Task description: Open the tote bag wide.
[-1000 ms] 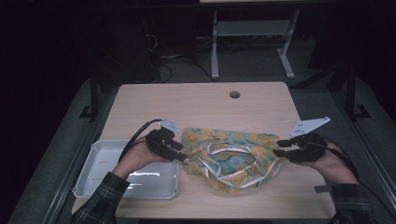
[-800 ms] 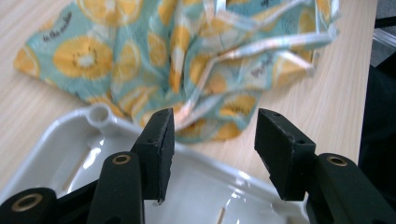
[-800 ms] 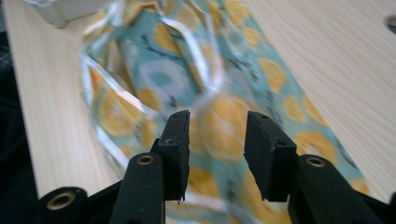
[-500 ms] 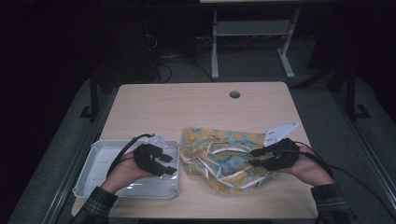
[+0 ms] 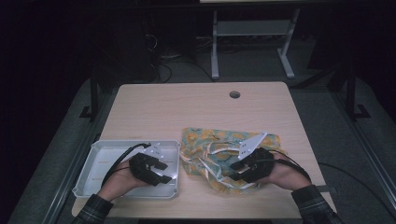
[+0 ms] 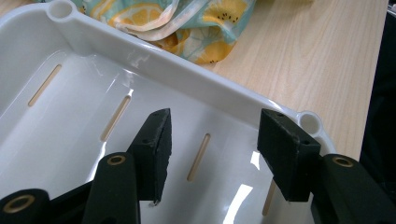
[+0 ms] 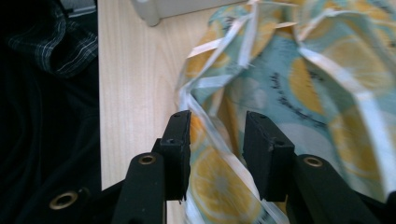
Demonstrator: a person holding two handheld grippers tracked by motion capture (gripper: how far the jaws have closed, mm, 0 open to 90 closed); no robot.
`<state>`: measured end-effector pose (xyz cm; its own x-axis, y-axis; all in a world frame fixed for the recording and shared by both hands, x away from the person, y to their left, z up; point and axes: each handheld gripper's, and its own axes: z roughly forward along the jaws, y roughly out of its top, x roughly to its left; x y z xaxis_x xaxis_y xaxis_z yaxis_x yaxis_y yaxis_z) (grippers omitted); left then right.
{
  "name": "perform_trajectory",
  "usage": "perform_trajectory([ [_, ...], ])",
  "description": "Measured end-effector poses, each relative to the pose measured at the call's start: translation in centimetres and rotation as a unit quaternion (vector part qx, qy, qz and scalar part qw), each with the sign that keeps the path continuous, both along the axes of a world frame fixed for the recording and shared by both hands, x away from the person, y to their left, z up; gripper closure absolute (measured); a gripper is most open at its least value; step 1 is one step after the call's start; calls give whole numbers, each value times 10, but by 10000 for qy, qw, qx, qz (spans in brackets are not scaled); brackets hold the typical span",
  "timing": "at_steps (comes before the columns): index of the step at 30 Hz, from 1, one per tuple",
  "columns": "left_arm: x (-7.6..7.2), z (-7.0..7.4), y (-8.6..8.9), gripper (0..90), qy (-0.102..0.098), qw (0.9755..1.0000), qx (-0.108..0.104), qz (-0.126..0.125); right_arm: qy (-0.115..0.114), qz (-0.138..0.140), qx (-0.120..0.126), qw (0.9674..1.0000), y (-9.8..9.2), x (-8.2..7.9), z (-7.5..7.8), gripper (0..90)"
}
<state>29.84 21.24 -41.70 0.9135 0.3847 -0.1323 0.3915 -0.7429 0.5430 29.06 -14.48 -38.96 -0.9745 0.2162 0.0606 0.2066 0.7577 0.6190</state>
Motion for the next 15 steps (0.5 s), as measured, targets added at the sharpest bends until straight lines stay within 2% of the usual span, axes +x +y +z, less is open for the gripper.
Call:
perform_trajectory([
  [5, 0, -1, -2, 444, -2, 10000, 32, -51, 161, 59, -67, 9998, 12, -1, -8, 583],
  [15, -1, -5, -4, 443, 17, 10000, 65, -55, 104, 137, -388, 9991, 27, -4, -24, 529],
])
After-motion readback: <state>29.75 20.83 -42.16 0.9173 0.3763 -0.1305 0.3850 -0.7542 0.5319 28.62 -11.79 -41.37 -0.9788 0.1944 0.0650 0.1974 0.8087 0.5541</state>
